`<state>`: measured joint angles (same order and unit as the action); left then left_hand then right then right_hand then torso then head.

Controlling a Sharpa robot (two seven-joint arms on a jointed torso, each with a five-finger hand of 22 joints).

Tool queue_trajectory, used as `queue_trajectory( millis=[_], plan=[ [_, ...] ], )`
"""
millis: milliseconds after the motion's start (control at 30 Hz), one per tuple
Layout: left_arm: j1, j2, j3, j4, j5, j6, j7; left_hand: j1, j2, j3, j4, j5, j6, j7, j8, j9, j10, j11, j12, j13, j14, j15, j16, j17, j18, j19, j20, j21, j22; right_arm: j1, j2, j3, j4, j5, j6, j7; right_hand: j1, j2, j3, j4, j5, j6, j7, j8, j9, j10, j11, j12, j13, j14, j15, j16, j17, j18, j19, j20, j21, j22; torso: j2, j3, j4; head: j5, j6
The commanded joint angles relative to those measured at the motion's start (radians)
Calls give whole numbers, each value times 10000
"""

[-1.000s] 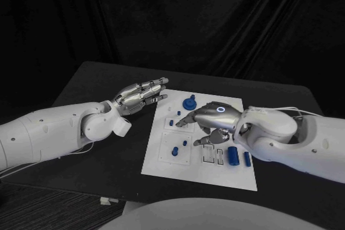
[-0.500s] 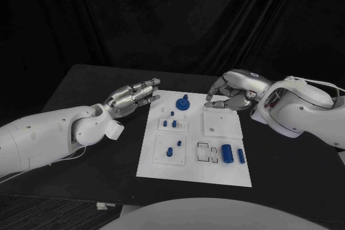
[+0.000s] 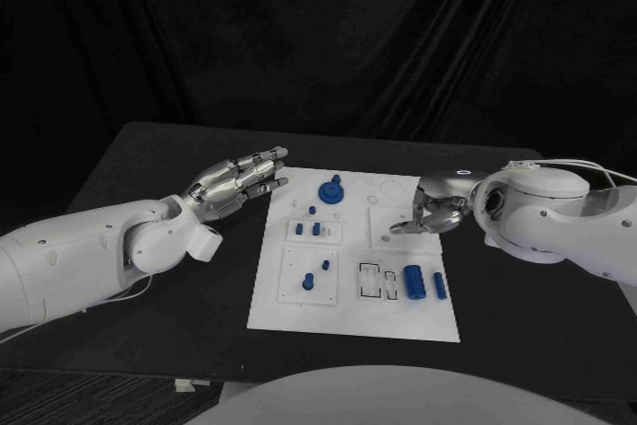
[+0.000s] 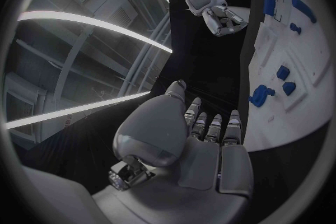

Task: Assemble the parts on the task board

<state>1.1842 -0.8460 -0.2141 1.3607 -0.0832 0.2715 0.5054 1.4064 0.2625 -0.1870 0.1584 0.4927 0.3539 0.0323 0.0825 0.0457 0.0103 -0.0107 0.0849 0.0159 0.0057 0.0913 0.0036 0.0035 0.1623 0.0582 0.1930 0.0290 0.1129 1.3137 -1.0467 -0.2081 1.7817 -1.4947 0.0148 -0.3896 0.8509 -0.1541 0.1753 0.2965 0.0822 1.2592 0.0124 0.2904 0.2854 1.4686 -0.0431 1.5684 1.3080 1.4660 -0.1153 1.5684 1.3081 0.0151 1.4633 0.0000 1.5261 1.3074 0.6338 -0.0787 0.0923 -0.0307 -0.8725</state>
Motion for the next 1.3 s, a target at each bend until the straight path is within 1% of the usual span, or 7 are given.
queue_trajectory(
  millis=[33,200,567,667,800,900,1300],
  plan=[
    [-54,-5,8,-22,21,123,131,-9,89,-4,-47,51,74,14,51,9,-19,50,35,15,-1,35,13,-3,97,2,25,-4,-8,-115,-92,1,74,-310,1777,-1551,-236,127,12,9,-128,26,-5,-58,97,1022,-61,24,2628,1048,-23,24,2627,-92,995,-68,170,2557,20,4,-7,-10,-2],
    [-110,-24,8,-52,21,113,139,-7,92,1,-54,52,77,21,54,9,-12,56,63,21,0,35,13,-2,98,4,27,-3,-5,-195,-184,0,201,-204,1874,-1740,-404,196,34,5,-192,48,1,-135,172,1022,-54,24,2628,1048,4,24,2627,-108,1014,-46,250,2577,1,2,-3,-62,-2],
    [-162,1,9,-114,21,133,156,-6,93,4,-62,55,80,28,58,9,-6,66,81,24,-1,34,12,-3,101,4,29,-4,-7,-365,-254,-1,384,20,1505,-1699,-418,229,102,-8,-105,492,-250,464,1409,1022,-264,24,2628,1048,-178,24,2627,-63,933,-178,88,2519,-6,13,-3,-86,-2],
    [-169,16,9,-139,21,143,153,-6,93,4,-62,55,80,28,58,9,-6,66,81,24,-1,34,12,-3,101,4,29,-4,-7,-448,-250,-1,405,176,1333,-1645,-58,263,163,-16,152,200,-260,653,2068,1022,-283,24,2628,1048,-213,24,2627,-23,859,-216,-62,2467,-6,4,0,-77,-2],
    [-179,34,9,-165,21,159,146,-6,93,4,-62,55,80,28,58,9,-6,66,81,24,-1,34,12,-3,101,4,29,-4,-7,-559,-253,-1,465,283,1067,-1550,22,293,116,-6,188,-735,-275,1608,4054,1022,-291,24,2628,1048,-225,24,2627,-23,849,-219,-45,2466,-2,2,-8,-71,-2],
    [-188,38,9,-174,21,166,147,-6,93,4,-62,55,80,28,58,9,-6,66,81,24,-1,34,12,-3,101,4,29,-4,-7,-626,-252,-1,495,325,940,-1496,4,306,119,-11,172,-889,-281,1814,4469,1022,-305,24,2628,1048,-223,24,2627,-26,854,-224,-29,2470,0,4,-4,-81,-2],
    [-206,12,9,-168,21,173,147,-6,94,11,-77,59,60,40,57,6,0,81,81,24,-2,32,11,-4,105,6,29,-4,-9,-999,-160,-1,429,423,872,-1497,-153,208,32,0,-3,-1345,-190,1610,4709,1022,-239,24,2628,1048,-202,24,2627,21,768,-212,-204,2407,2,5,-7,-38,-2]
  ],
)
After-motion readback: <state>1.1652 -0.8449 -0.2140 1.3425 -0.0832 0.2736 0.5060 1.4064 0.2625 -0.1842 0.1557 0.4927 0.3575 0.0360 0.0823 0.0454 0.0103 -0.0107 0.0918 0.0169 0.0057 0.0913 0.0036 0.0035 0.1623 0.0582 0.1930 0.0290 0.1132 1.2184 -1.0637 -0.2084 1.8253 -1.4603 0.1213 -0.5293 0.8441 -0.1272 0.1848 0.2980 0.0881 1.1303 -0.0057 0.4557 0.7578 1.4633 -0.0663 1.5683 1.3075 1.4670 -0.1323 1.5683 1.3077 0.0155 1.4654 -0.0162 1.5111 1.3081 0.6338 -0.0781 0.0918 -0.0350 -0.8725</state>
